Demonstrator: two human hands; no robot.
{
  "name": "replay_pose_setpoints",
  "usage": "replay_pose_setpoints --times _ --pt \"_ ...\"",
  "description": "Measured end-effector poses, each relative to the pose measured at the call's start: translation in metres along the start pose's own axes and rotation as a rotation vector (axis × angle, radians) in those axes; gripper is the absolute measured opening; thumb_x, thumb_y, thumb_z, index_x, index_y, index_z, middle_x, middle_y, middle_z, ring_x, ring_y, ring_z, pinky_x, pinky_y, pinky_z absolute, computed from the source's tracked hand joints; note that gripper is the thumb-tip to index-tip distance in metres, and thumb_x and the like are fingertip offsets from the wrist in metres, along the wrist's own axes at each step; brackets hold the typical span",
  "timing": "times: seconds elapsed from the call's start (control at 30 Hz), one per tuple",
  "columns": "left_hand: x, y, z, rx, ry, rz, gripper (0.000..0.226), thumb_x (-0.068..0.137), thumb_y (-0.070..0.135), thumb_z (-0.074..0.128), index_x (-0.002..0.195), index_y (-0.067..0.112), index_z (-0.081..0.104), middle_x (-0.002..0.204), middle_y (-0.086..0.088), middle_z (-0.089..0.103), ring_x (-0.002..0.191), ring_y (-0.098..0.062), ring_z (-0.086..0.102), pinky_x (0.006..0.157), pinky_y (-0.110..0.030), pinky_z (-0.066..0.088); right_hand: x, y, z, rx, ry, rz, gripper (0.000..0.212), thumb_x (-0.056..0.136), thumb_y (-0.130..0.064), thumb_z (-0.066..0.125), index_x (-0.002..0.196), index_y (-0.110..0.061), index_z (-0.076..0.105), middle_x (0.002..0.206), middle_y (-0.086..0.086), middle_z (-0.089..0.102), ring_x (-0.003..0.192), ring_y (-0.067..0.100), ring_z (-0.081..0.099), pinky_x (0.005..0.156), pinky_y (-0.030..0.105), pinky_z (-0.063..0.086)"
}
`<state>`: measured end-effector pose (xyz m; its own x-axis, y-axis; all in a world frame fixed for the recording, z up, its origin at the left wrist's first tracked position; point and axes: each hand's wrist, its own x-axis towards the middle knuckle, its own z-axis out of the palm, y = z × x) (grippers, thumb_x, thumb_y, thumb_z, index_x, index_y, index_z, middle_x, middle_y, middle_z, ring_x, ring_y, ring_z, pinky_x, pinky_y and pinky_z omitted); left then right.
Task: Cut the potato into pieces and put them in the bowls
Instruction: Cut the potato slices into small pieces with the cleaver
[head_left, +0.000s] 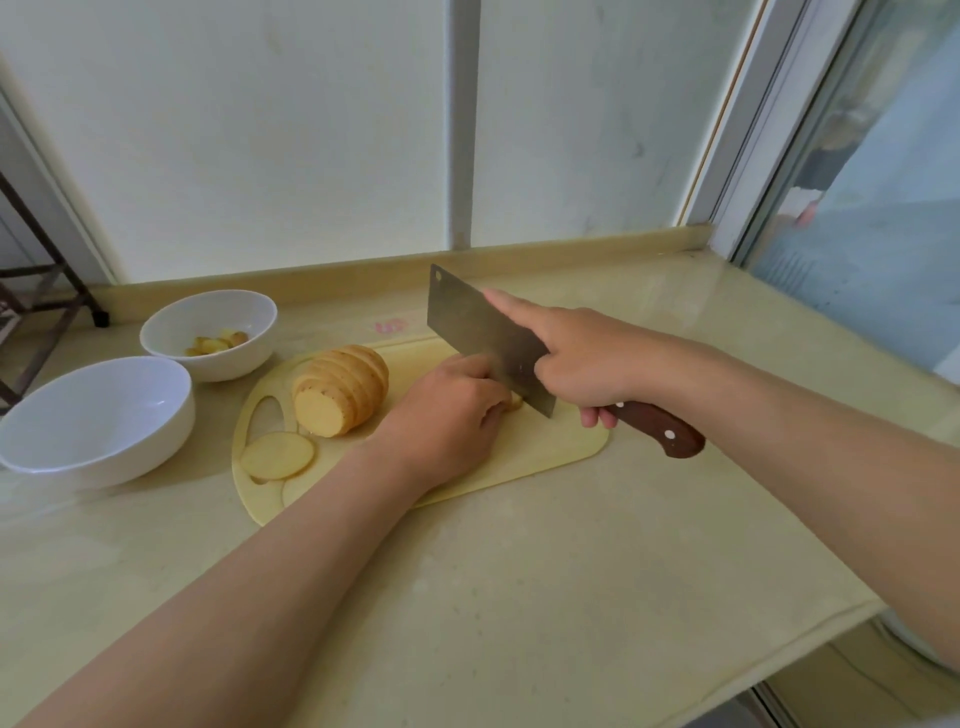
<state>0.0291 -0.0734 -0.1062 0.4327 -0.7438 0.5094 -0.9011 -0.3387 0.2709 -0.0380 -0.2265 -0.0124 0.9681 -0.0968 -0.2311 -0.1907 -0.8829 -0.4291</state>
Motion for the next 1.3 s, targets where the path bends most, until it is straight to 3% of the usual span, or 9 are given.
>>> replay_pose_setpoints --times 0.23,0.37,0.77,0.93,1.17,1.3 --pt "0.001 -0.002 0.0 -0.008 -0.019 -0.008 0.019 0.087 0.012 0.057 0.086 0.01 0.075 0.084 -0.006 0.062 0.08 -0.027 0.058 0.069 -0.038 0.052 -0.006 -0.003 -0.004 -0.033 -0.02 -0.018 0.097 0.091 -0.001 0.031 0.153 -0.07 0.001 0.121 0.0 0.048 0.052 0.023 0.071 0.052 0.04 0.063" --pt "0.001 -0.003 0.002 0.001 -0.024 -0.007 0.022 0.087 0.013 0.053 0.085 0.01 0.074 0.083 -0.006 0.062 0.08 -0.028 0.058 0.069 -0.041 0.052 -0.009 -0.005 -0.002 -0.064 -0.041 -0.016 0.098 0.092 0.0 0.031 0.151 -0.071 -0.001 0.102 -0.002 0.054 0.054 0.026 0.072 0.054 0.042 0.064" --pt "0.001 -0.006 0.005 0.022 -0.015 -0.009 0.014 0.088 0.007 0.058 0.084 0.008 0.071 0.084 -0.007 0.062 0.08 -0.03 0.056 0.071 -0.044 0.051 -0.03 -0.003 -0.008 -0.12 -0.111 0.022 0.094 0.096 -0.003 0.029 0.149 -0.074 -0.003 0.112 0.007 0.059 0.067 0.036 0.076 0.059 0.047 0.065" --pt "0.001 -0.005 0.005 0.026 -0.019 -0.017 0.015 0.089 0.008 0.057 0.083 0.008 0.071 0.085 -0.007 0.062 0.08 -0.028 0.055 0.071 -0.044 0.051 -0.034 -0.003 -0.009 -0.127 -0.127 0.041 0.096 0.097 -0.002 0.03 0.146 -0.077 -0.005 0.092 0.012 0.065 0.055 0.028 0.069 0.061 0.049 0.065" --pt "0.002 -0.003 0.005 0.029 -0.013 -0.023 0.021 0.084 0.009 0.052 0.08 0.006 0.072 0.078 -0.009 0.062 0.073 -0.031 0.055 0.066 -0.036 0.048 -0.006 -0.012 0.006 -0.08 -0.066 0.002 0.098 0.092 -0.001 0.031 0.153 -0.067 -0.007 0.096 0.011 0.06 0.047 0.02 0.065 0.048 0.034 0.059" --pt "0.003 -0.004 0.006 0.03 -0.031 -0.015 0.036 0.085 0.02 0.04 0.085 0.009 0.075 0.08 -0.008 0.063 0.074 -0.031 0.057 0.069 -0.039 0.05 0.005 -0.017 0.008 -0.054 -0.051 -0.024 0.1 0.089 -0.001 0.031 0.155 -0.065 -0.006 0.105 0.013 0.058 0.048 0.022 0.067 0.047 0.034 0.058"
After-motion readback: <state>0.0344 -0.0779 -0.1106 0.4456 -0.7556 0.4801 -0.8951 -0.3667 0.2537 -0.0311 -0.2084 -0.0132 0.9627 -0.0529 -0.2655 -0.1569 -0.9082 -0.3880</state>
